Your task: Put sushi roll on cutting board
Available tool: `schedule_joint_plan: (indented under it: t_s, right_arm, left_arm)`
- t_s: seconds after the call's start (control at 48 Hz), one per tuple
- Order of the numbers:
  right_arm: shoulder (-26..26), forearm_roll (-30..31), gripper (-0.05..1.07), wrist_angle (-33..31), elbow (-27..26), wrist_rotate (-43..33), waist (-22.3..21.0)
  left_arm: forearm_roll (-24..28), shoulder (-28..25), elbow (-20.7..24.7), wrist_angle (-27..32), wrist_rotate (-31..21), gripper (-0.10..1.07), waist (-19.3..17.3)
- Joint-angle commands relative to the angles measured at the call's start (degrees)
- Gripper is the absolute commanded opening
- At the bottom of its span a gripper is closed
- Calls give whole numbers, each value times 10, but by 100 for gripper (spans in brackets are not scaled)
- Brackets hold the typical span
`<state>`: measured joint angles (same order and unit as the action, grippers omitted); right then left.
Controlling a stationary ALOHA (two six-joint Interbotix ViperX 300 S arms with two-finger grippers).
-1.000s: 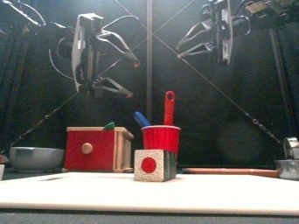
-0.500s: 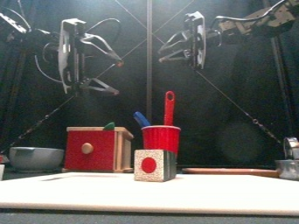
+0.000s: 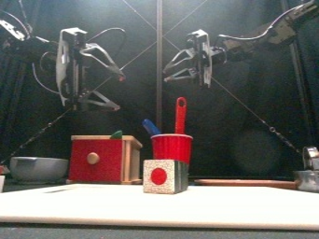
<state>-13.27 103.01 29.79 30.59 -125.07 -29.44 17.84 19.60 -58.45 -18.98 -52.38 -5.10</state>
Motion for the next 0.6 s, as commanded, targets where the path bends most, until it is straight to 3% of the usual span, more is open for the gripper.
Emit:
schedule_joint_plan:
  t_s: [0.0, 0.146, 0.417, 0.583]
  right_arm:
    - [-8, 62, 72, 21, -33, -38, -5]
    - [-7, 146, 72, 50, -79, -71, -11]
    - [40, 155, 72, 149, -129, -94, -80]
    - [63, 129, 72, 144, -130, -111, -92]
  left_arm:
    - [-1, 4, 6, -5, 1, 97, -2]
    - [-4, 4, 5, -5, 0, 97, -2]
    - [-17, 4, 6, -5, 0, 97, -2]
    - [-22, 4, 5, -5, 1, 97, -2]
